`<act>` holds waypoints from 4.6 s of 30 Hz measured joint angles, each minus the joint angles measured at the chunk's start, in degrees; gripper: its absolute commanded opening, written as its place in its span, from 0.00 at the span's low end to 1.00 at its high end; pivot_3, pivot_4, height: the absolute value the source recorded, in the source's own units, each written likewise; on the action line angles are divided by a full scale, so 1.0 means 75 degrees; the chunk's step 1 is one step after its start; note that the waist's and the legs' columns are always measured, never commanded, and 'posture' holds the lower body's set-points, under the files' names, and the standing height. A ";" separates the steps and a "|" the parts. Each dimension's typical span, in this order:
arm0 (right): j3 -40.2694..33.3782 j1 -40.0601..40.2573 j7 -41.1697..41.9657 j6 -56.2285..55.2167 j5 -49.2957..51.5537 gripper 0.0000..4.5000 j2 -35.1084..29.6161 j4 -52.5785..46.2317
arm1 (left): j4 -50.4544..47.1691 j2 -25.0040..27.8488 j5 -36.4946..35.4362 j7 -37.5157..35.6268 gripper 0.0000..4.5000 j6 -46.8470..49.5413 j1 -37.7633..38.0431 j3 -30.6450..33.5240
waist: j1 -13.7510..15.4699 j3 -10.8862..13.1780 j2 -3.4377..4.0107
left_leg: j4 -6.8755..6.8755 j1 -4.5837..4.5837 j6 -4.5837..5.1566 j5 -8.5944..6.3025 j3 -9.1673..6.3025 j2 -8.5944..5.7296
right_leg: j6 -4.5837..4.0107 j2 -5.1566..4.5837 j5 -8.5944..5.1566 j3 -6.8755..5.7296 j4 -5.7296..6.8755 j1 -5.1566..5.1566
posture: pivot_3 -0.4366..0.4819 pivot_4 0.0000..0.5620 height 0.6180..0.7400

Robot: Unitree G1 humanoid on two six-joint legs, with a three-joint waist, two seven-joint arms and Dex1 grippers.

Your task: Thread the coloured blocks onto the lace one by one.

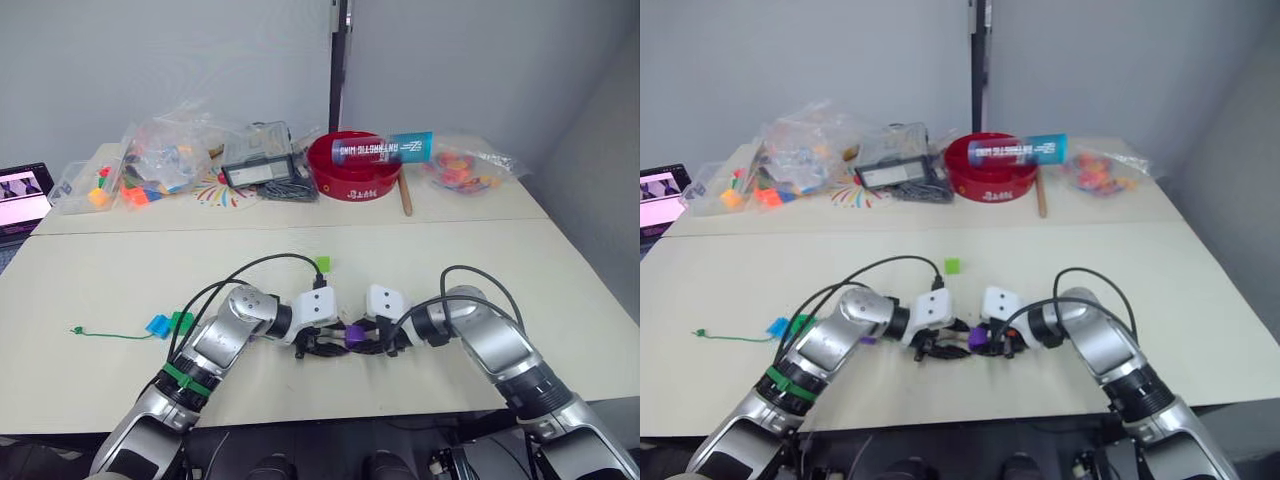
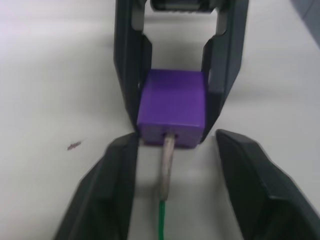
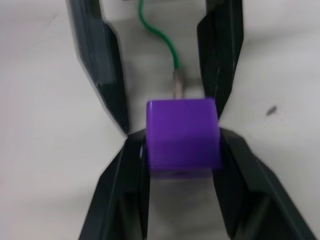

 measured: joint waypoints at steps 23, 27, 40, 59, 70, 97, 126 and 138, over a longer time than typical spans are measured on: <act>0.0067 0.0000 -0.0155 -0.0040 0.0017 0.27 0.0074 -0.0030 | 0.0156 0.1100 -0.0598 -0.0289 0.94 -0.0223 0.0382 0.0623 | -0.0031 0.0000 0.0001 | -0.0010 -0.0004 0.0000 0.0000 0.0002 0.0007 | -0.0001 0.0007 0.0000 0.0002 0.0003 -0.0013 | 0.48 0.27 1.00; 0.0078 0.0003 -0.0155 -0.0038 0.0018 0.27 0.0038 -0.0058 | 0.0296 0.0955 -0.0588 -0.0178 0.68 -0.0293 0.0375 0.0624 | -0.0021 0.0000 0.0001 | -0.0010 -0.0004 0.0000 0.0000 0.0002 0.0006 | -0.0001 0.0006 0.0000 0.0002 0.0003 -0.0013 | 0.48 0.27 1.00; 0.0083 0.0065 -0.0188 0.0003 0.0019 0.27 -0.0021 -0.0195 | 0.0539 0.0833 -0.0576 -0.0139 0.01 -0.0376 0.0266 0.0601 | -0.0020 0.0000 0.0001 | -0.0010 -0.0005 0.0002 -0.0001 0.0002 0.0004 | -0.0001 0.0005 0.0000 0.0001 0.0002 -0.0013 | 0.48 0.27 1.00; 0.0072 0.0104 -0.0219 0.0077 0.0024 0.27 -0.0105 -0.0291 | 0.0541 0.0133 -0.0290 -0.0087 0.01 -0.0341 -0.0195 0.0102 | 0.0008 0.0000 0.0000 | -0.0007 -0.0007 0.0002 -0.0001 0.0001 0.0000 | 0.0000 0.0003 0.0000 0.0000 -0.0001 -0.0007 | 0.48 0.27 1.00; 0.0091 0.0116 -0.0227 0.0051 0.0036 0.27 -0.0093 -0.0310 | 0.0332 0.0574 -0.0519 -0.0220 0.48 -0.0327 -0.0013 0.0441 | -0.0010 0.0000 0.0000 | -0.0009 -0.0008 0.0002 -0.0001 0.0000 0.0002 | -0.0001 0.0003 0.0000 0.0000 -0.0001 -0.0013 | 0.48 0.27 1.00; 0.0052 0.0208 -0.0241 0.0086 0.0042 0.27 -0.0193 -0.0448 | 0.0620 0.0194 -0.0515 -0.0215 0.00 -0.0530 0.0170 0.0218 | 0.0024 0.0000 0.0000 | -0.0007 -0.0011 0.0003 -0.0002 -0.0001 -0.0003 | 0.0000 0.0000 0.0000 -0.0003 -0.0001 -0.0010 | 0.48 0.27 1.00; -0.0650 0.0389 -0.0105 0.0603 0.1005 1.00 -0.0752 -0.1224 | 0.0179 0.0326 -0.0855 -0.0115 1.00 -0.0429 0.0182 0.0442 | 0.0062 0.0001 -0.0001 | -0.0007 -0.0020 0.0004 -0.0002 -0.0005 -0.0004 | 0.0000 -0.0004 0.0000 -0.0005 -0.0003 -0.0013 | 0.48 0.27 1.00; -0.1011 0.1279 0.0107 0.0107 0.1236 1.00 -0.1518 -0.1188 | 0.1885 -0.0807 -0.0430 0.0071 0.94 -0.1526 -0.0244 0.0052 | 0.0050 0.0003 -0.0005 | -0.0004 -0.0021 0.0006 -0.0004 0.0003 -0.0002 | 0.0000 -0.0002 0.0000 -0.0004 -0.0007 -0.0015 | 0.48 0.27 1.00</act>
